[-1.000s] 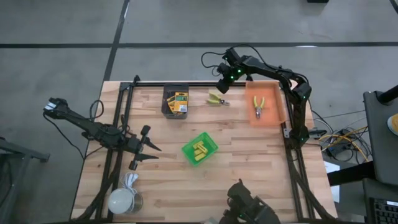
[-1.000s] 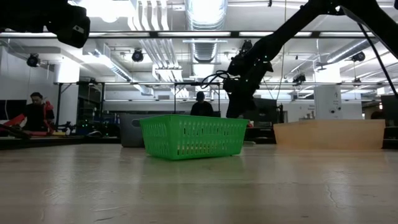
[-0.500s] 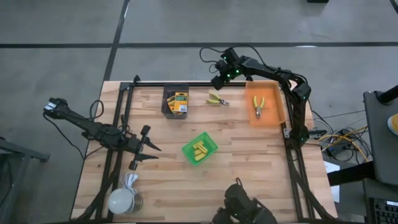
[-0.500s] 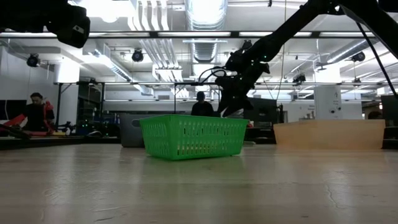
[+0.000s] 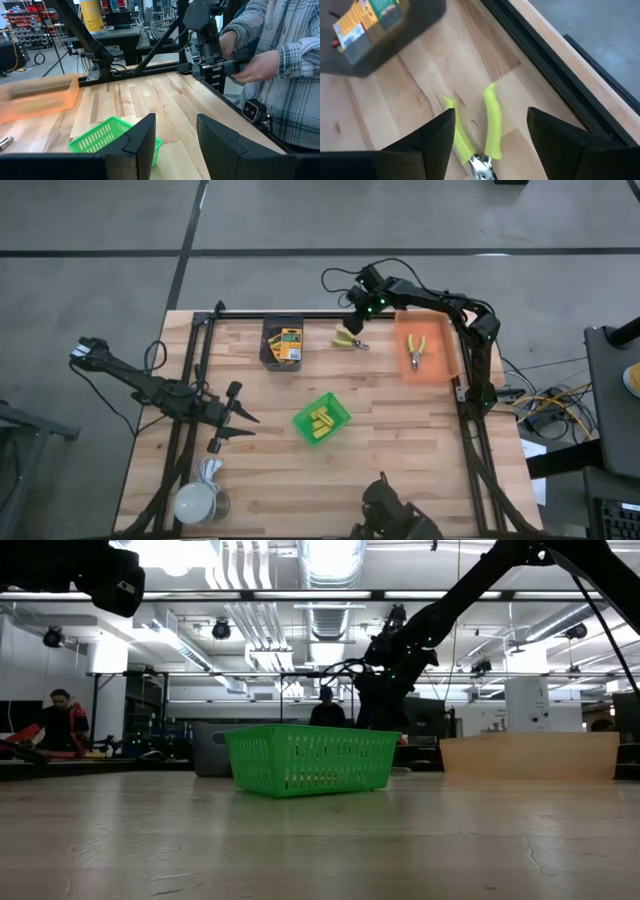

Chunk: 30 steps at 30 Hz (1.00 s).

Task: Pick & Place School Supplies
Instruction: Put the green hole puncher into the orange bin

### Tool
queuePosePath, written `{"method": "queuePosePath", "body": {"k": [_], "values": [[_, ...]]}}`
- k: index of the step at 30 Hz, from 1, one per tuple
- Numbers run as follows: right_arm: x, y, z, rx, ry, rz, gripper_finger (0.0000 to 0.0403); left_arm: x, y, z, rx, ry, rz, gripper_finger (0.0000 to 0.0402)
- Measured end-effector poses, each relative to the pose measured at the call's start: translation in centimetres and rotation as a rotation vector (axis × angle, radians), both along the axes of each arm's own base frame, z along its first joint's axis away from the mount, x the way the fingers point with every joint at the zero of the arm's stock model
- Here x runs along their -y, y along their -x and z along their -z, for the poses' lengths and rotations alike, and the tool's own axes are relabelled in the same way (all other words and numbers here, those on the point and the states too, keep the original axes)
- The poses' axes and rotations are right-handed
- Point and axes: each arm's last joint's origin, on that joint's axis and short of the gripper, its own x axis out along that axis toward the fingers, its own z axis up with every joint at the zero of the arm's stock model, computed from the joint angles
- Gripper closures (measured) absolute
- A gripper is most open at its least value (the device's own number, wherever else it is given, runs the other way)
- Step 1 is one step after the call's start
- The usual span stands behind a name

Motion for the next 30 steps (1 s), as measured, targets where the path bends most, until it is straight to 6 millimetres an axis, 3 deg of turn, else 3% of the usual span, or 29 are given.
{"method": "queuePosePath", "body": {"k": [11, 30], "values": [[-0.9, 0.9, 2.8, -0.032, -0.033, 0.002, 0.0168, 0.0, 0.0, 0.0, 0.0, 0.0, -0.001, 0.0252], [-1.8, 1.7, 5.1, -0.049, -0.055, 0.007, 0.0167, 0.0, 0.0, 0.0, 0.0, 0.0, 0.0, 0.0252]]}}
